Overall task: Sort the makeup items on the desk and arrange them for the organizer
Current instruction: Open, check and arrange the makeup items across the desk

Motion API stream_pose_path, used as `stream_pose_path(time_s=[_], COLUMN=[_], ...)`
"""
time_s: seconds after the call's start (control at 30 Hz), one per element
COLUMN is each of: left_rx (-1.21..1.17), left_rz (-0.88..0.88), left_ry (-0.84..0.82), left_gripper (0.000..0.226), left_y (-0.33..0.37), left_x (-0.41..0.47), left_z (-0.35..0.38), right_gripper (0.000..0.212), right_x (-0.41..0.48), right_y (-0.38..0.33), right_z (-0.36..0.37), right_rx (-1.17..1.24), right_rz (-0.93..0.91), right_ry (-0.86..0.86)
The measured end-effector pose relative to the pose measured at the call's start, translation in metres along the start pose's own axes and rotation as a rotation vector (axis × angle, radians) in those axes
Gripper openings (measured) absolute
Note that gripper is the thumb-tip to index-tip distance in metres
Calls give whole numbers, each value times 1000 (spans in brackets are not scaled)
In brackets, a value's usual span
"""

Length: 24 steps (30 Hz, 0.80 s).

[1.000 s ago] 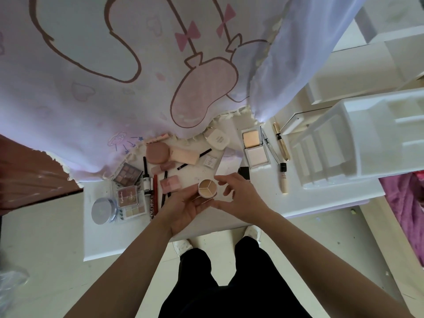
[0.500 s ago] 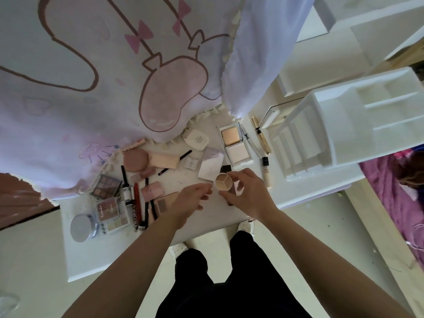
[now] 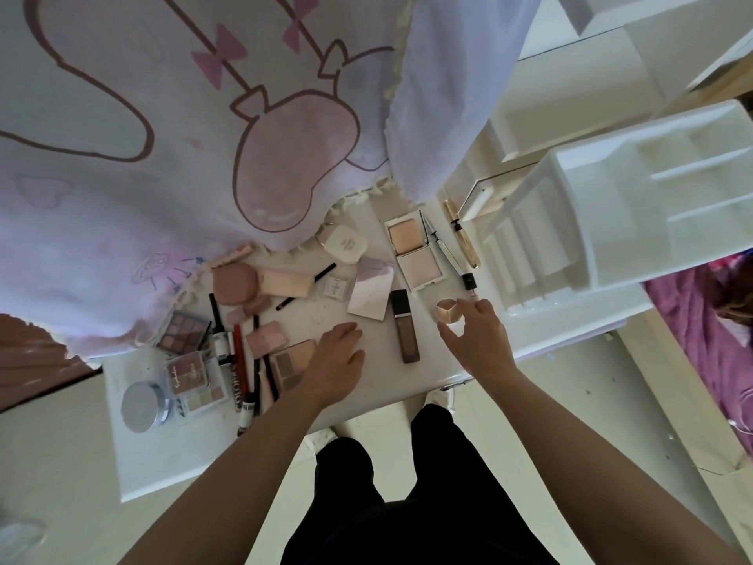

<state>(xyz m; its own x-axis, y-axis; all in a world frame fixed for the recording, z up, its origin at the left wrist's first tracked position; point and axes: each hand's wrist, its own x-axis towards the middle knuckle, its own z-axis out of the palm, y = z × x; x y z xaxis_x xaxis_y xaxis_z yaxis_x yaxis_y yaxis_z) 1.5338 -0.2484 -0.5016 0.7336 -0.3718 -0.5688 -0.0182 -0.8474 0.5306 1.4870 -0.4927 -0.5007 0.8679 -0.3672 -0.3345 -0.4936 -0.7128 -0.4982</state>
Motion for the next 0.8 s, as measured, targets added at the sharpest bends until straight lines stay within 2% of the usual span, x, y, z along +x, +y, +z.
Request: stream_pose_path(time_s=[0.1, 0.17, 0.23, 0.33, 0.5, 0.63, 0.7, 0.8], left_rx=[-80, -135, -60, 147, 374, 407, 424, 428], left_rz=[9, 4, 2, -6, -57, -52, -54, -67], left_ry=[19, 91, 208, 303, 231, 287, 311, 309], left_gripper=[44, 41, 38, 34, 40, 38, 36, 35], left_y=[-4, -7, -16, -41, -78, -90, -93, -98], left_x=[-3, -7, -14, -27, -47, -58, -62, -63], left_z=[-2, -5, -11, -20, -28, -32, -35, -40], right_gripper=[34, 54, 61, 49, 35, 41, 34, 25], right_x=[2, 3, 4, 8, 23, 32, 33, 33], right_y=[-1, -7, -22, -55, -114, -135, -138, -141], right_z=[0, -1, -1, 5, 37, 65, 72, 77], right_rx=[-32, -48, -44, -88, -186, -381, -453, -417], right_rz=[23, 42, 7, -176, -506, -519, -532, -529], right_ry=[-27, -36, 0, 9, -96, -225, -194, -191])
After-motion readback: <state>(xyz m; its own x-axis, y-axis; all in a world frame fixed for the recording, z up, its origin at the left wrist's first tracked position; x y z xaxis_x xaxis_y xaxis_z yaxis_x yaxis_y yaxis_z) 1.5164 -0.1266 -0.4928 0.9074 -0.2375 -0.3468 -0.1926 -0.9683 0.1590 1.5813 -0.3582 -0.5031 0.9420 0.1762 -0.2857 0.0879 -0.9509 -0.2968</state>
